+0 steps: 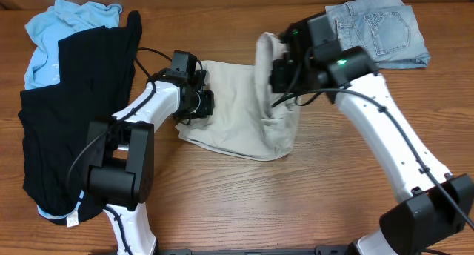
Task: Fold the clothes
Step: 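Lift the right end with the right gripper and fold it leftward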
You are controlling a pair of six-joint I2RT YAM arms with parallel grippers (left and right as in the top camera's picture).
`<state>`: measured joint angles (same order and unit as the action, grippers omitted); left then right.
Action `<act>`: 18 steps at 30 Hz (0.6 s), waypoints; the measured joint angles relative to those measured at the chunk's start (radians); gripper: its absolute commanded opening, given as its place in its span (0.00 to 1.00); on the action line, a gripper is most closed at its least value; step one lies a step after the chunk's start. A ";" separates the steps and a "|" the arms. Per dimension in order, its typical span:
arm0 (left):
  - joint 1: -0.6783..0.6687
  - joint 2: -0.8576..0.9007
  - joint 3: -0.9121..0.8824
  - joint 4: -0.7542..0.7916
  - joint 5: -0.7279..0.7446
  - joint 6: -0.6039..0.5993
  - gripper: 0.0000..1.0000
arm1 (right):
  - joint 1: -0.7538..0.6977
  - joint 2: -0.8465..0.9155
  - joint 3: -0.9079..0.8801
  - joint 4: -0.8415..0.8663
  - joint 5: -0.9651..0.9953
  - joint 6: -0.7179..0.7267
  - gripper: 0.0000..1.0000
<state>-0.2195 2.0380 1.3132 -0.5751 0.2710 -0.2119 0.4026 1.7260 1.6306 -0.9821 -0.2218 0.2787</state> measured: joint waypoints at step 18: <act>-0.008 0.000 0.000 0.000 -0.011 -0.045 0.04 | 0.230 0.229 0.001 0.370 0.093 0.239 0.04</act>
<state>-0.2279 2.0380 1.3132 -0.5755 0.2604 -0.2565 0.6331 1.9553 1.6314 -0.6125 -0.1287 0.5179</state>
